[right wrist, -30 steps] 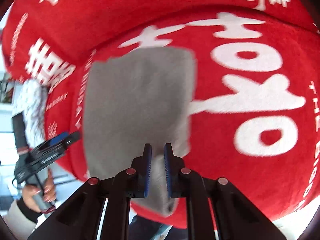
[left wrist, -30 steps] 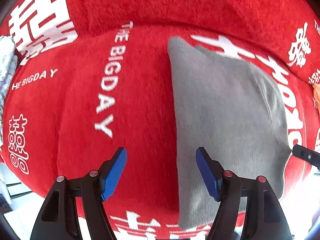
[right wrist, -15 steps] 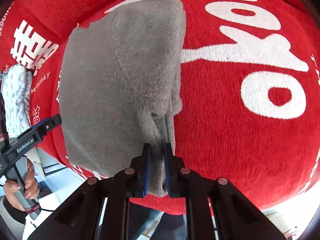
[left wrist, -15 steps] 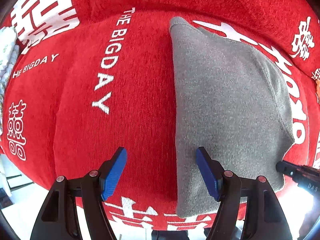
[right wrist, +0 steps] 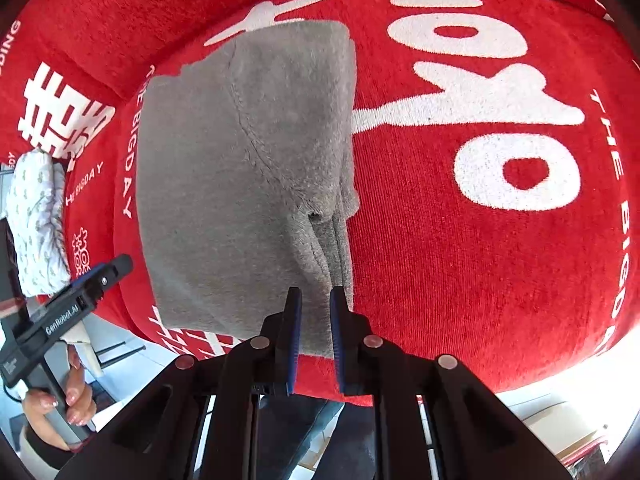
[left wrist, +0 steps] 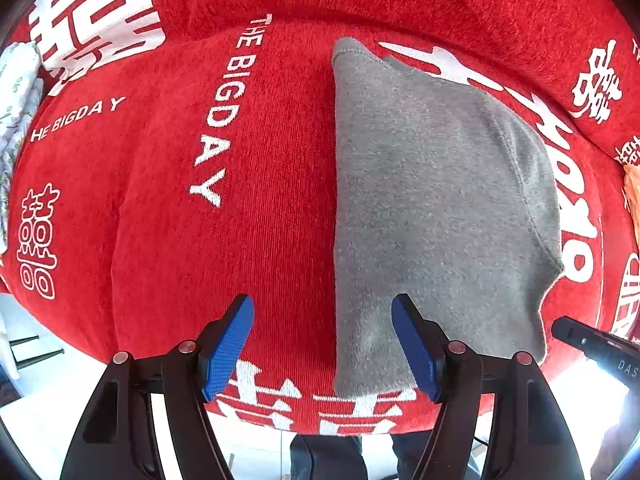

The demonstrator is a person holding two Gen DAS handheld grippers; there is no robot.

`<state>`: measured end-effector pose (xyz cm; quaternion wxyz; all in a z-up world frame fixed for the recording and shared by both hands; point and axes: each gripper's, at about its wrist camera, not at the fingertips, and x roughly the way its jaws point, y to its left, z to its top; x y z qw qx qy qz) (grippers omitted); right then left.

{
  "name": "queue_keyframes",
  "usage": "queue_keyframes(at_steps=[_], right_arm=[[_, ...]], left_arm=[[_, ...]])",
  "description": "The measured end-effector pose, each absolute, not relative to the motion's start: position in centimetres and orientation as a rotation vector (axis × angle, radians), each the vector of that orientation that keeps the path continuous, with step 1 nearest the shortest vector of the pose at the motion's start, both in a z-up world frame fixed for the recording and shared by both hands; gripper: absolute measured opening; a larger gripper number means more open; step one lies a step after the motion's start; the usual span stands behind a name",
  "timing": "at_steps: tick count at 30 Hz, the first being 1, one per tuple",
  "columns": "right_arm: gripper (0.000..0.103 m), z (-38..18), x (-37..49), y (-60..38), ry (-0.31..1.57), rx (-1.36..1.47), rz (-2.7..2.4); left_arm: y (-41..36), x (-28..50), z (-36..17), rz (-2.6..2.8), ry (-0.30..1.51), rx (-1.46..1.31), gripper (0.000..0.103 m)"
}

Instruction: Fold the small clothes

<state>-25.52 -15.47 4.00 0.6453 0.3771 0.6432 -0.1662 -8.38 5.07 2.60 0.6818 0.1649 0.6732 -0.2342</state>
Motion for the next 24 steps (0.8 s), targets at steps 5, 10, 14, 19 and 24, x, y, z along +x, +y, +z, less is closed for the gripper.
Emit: queue_keyframes(at_steps=[5,10,14,19,24], right_arm=[[0.016,5.1,-25.2,-15.5,1.454,0.872,-0.385],[0.016,6.2,-24.8,-15.2,1.447,0.869,-0.387],[0.016,7.0,-24.6,-15.1,1.442,0.873,-0.386],[0.016,8.0,-24.2,-15.0,1.441,0.86,-0.373],[0.028,9.1,-23.8,-14.9,1.441,0.85,-0.379]], left_arm=[[5.0,-8.6,3.7,-0.53,1.51,0.38,0.073],[4.8,-8.8,4.9,-0.528,1.508,0.399,0.073],[4.8,-9.0,5.8,-0.525,1.515,0.404,0.073],[5.0,-9.3,6.9,-0.523,1.52,0.416,0.073],[5.3,-9.6,7.8,-0.537,1.554,0.395,0.094]])
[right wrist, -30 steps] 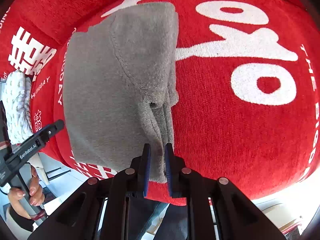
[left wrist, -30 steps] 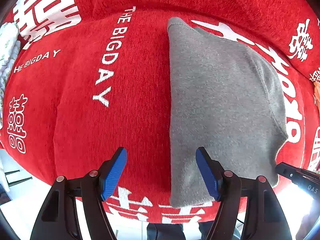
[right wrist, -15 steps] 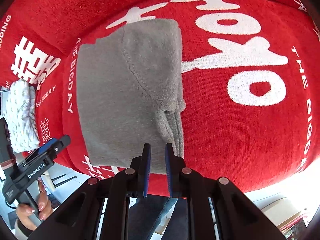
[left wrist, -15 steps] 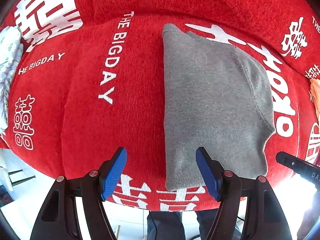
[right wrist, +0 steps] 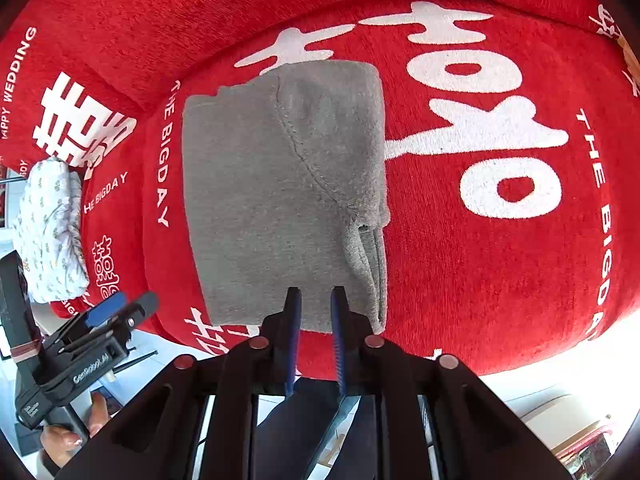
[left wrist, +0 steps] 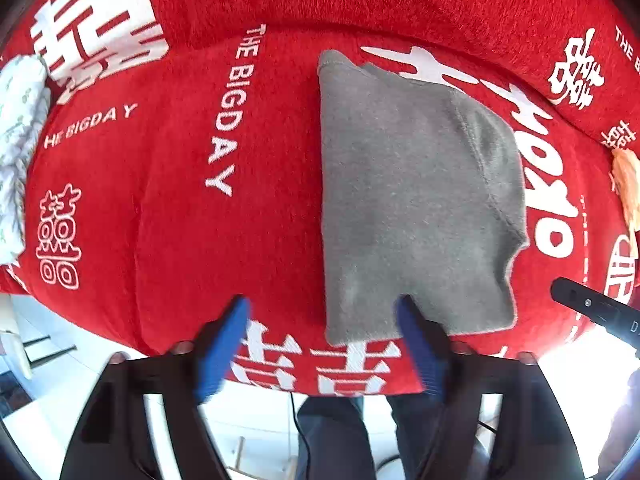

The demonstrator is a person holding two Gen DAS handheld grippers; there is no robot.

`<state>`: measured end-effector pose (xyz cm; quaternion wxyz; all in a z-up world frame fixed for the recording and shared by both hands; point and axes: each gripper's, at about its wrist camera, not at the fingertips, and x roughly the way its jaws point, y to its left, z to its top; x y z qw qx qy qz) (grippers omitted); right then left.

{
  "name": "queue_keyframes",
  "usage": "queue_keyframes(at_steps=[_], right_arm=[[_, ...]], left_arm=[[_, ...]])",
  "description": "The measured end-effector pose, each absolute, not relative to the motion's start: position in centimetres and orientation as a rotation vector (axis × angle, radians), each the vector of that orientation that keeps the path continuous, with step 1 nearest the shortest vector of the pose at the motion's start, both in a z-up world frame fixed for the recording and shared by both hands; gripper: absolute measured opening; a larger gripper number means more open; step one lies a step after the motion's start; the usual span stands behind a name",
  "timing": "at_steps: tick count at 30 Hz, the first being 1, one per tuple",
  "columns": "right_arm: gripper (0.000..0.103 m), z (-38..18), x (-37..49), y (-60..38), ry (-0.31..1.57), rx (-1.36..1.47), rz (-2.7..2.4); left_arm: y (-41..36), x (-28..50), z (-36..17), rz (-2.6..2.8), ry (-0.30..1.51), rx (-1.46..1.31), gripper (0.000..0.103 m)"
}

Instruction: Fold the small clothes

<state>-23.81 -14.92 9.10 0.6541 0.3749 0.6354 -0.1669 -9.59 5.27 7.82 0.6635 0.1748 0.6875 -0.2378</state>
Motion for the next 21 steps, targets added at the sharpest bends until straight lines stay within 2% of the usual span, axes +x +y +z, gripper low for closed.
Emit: queue_keyframes(at_steps=[1,3,6,8,10,11,14,15,21], right_arm=[[0.041,9.4,-23.7,-14.9,1.438,0.843,-0.384],[0.051,10.1,-23.6,-14.9,1.426,0.823,-0.395],[0.052,10.8,-23.1,-14.9,1.429,0.812,-0.406],[0.059,11.3,-22.9,-14.8,1.432,0.79,-0.418],[0.076,12.0,-22.6,-14.6,1.425,0.745,-0.432],[0.079,12.5,-22.4,-14.5,1.418,0.72,-0.44],[0.081,13.6,-22.0,-14.3,1.404,0.656,-0.473],[0.09,13.9,-21.9,-14.2,1.404,0.63,-0.485],[0.091,15.8,-21.2,-13.5,1.379,0.5,-0.533]], left_arm=[[5.4,-9.6,8.2,-0.542,1.546,0.379,0.101],[5.4,-9.8,9.1,-0.551,1.514,0.378,0.102],[5.1,-9.9,10.1,-0.564,1.483,0.407,0.102],[4.9,-9.9,11.0,-0.551,1.44,0.435,0.102],[4.6,-9.8,11.7,-0.546,1.411,0.459,0.102],[4.5,-9.7,12.0,-0.546,1.404,0.463,0.102],[4.2,-9.2,12.5,-0.539,1.419,0.454,0.102],[3.9,-9.1,12.5,-0.525,1.425,0.473,0.102],[3.6,-9.5,13.3,-0.511,1.422,0.488,0.102]])
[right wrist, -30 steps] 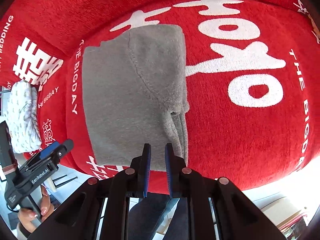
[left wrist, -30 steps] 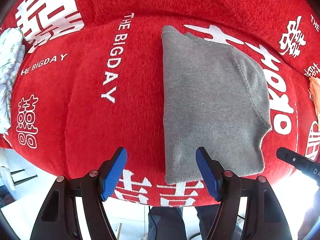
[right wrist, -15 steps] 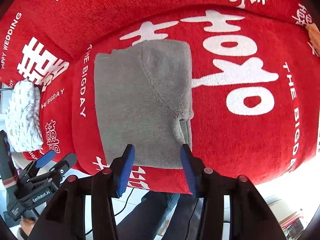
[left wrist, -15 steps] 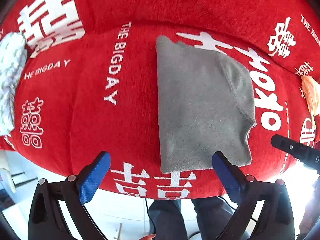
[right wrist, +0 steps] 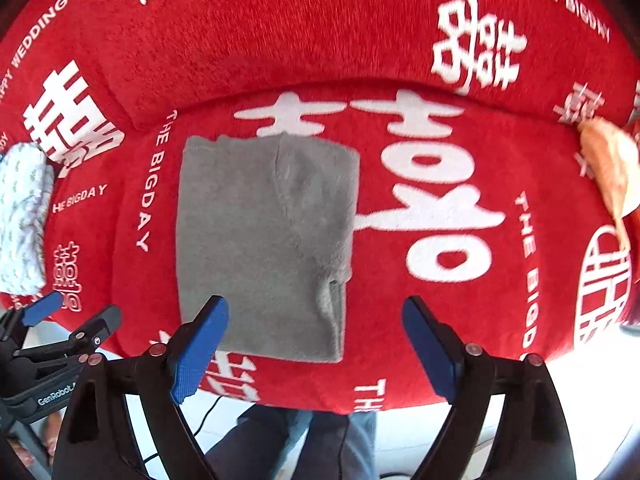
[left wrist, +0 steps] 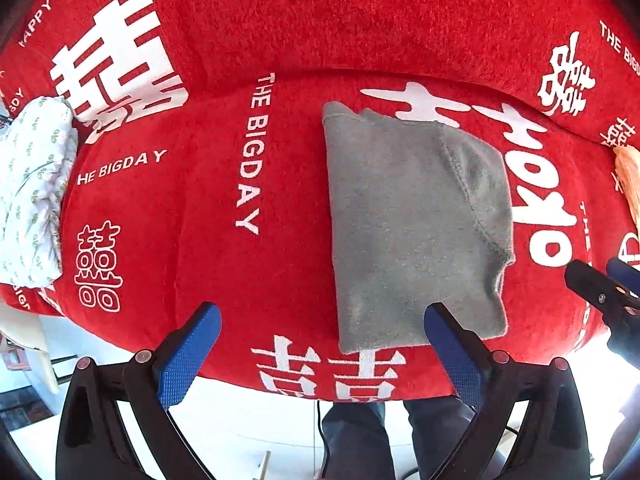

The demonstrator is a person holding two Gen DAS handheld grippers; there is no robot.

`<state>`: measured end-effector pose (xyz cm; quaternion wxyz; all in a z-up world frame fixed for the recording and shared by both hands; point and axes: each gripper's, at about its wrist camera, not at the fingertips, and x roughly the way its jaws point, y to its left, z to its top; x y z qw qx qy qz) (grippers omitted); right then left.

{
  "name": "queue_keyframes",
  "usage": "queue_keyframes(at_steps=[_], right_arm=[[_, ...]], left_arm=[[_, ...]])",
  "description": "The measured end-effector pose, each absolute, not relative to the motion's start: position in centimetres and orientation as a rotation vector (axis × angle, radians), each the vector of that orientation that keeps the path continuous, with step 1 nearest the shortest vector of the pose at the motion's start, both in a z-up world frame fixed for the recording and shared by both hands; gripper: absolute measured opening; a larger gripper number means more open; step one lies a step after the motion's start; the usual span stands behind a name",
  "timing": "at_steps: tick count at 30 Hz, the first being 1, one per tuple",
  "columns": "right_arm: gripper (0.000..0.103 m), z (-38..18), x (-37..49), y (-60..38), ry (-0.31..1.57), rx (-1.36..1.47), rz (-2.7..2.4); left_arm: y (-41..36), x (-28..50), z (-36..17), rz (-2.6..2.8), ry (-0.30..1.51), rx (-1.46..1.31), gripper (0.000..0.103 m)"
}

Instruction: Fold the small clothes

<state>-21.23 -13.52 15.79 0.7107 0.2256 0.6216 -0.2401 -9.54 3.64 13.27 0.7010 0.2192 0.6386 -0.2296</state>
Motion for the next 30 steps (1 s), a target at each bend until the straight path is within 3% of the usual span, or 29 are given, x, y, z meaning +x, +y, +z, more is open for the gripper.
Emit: queue_keyframes(at_steps=[30], right_arm=[[0.091,16.7,-21.2,-13.9,1.418,0.51,-0.571]], left_arm=[[2.9,-10.2,14.7,-0.501,1.399,0.501,0.102]])
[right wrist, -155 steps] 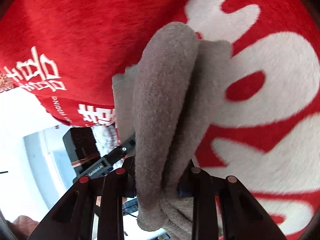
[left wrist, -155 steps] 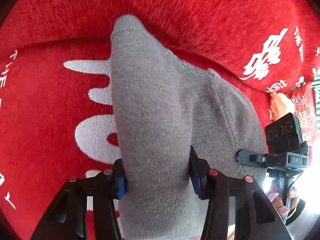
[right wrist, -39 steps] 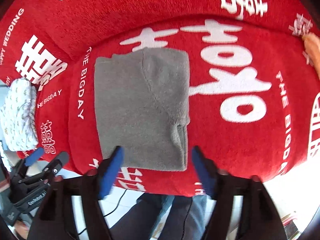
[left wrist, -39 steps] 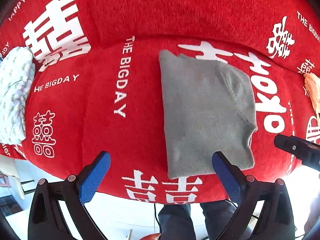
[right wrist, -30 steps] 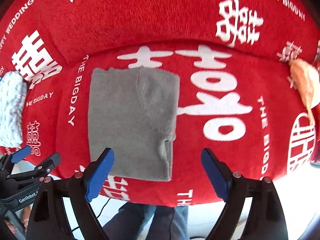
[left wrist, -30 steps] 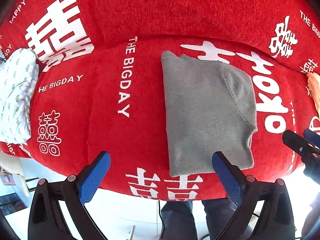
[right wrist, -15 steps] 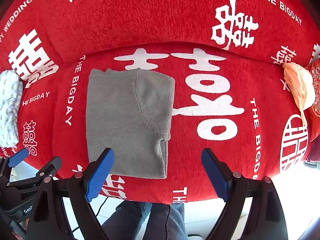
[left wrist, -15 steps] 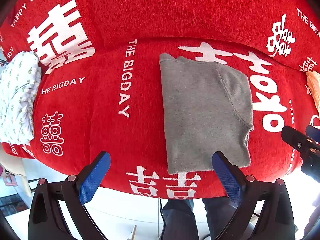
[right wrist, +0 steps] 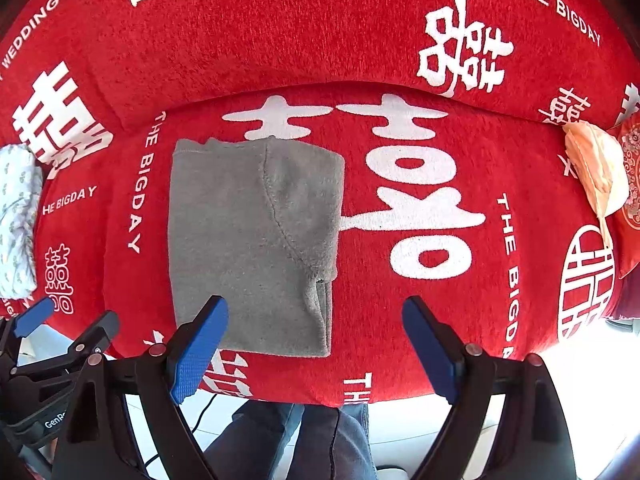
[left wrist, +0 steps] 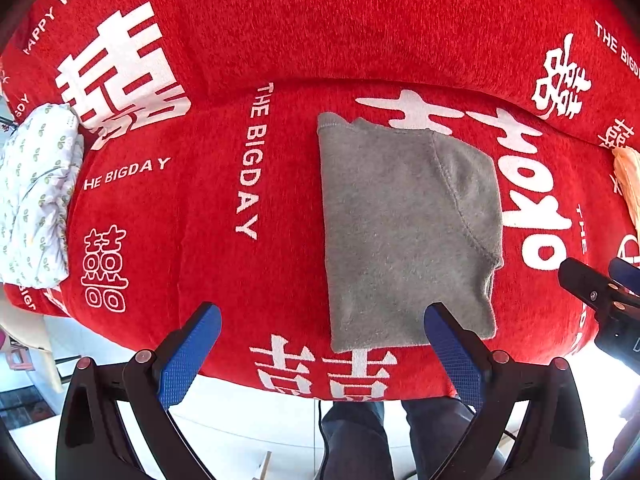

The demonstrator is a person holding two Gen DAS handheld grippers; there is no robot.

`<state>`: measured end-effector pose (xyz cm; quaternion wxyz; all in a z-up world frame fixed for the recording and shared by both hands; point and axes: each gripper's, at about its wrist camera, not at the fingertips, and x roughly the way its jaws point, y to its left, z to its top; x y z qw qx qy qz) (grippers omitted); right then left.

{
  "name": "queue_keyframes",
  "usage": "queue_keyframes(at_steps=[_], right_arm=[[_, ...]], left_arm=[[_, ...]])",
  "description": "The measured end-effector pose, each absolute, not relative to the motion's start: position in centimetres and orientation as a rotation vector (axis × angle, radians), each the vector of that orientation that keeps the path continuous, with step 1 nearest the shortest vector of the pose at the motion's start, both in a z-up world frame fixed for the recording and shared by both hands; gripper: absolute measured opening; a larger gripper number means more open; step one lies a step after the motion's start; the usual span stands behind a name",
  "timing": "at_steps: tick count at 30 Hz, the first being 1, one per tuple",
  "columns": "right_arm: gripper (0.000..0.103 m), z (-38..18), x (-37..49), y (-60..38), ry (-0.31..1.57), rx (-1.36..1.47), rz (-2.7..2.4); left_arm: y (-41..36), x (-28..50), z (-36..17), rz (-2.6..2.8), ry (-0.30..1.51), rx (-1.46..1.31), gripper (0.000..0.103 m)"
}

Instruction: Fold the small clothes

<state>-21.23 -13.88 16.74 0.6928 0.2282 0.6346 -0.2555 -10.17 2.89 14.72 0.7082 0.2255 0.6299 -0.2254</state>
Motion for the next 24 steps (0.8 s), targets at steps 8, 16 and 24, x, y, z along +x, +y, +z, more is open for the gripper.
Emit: queue_keyframes(at_steps=[8,16,24], right_arm=[[0.091,16.68,-21.32,-13.83,1.418,0.517,-0.576],[0.091,16.65,-21.28,-13.91,1.419,0.518,-0.575],[0.091,16.61,-21.33,-13.9,1.419,0.517,-0.578]], left_arm=[[2.77,-10.13,14.92,-0.494,1.401,0.494,0.102],[2.77,-10.17,14.88,-0.493,1.402,0.495,0.102],[2.78,-10.17,14.94,-0.49,1.403,0.493,0.102]])
